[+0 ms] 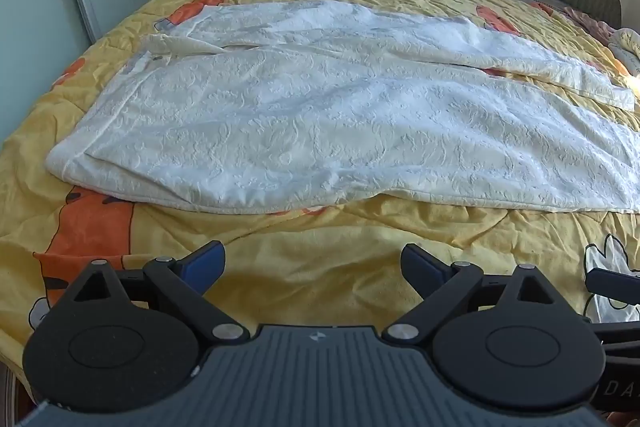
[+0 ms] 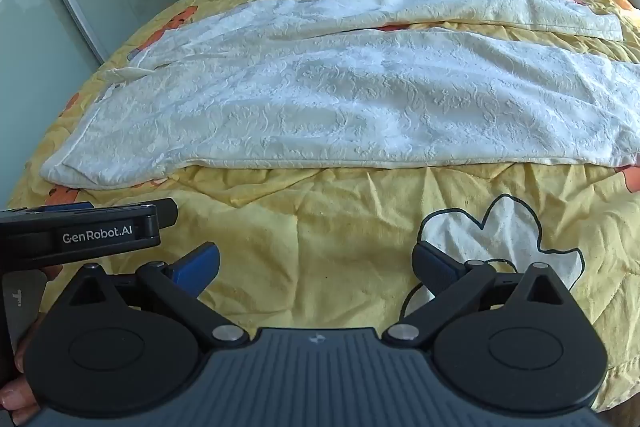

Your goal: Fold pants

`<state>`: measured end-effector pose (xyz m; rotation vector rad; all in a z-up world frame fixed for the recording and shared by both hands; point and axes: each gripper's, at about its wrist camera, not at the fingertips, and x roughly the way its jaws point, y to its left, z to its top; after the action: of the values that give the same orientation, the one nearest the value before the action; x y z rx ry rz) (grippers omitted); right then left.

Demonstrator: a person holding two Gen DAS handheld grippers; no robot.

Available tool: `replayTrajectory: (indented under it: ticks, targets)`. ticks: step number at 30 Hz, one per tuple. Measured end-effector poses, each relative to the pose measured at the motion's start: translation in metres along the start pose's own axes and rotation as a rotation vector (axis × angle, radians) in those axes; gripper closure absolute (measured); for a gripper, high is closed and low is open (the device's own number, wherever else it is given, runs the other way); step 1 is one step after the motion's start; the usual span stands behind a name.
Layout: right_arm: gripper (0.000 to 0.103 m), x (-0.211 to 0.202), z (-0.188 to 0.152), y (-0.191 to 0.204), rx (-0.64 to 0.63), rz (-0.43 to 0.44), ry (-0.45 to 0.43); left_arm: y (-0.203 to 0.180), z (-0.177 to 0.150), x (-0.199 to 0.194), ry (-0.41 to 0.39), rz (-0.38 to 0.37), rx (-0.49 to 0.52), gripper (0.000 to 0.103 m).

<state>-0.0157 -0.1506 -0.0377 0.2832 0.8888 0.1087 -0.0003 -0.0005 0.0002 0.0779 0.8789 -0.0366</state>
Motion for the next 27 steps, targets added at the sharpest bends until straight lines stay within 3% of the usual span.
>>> replayTrajectory:
  ticks: [27]
  targets:
    - [0.0, 0.0019, -0.001, 0.0005, -0.005, 0.0, 0.023, 0.0002, -0.0021, 0.0031, 0.016, 0.007, 0.001, 0.006]
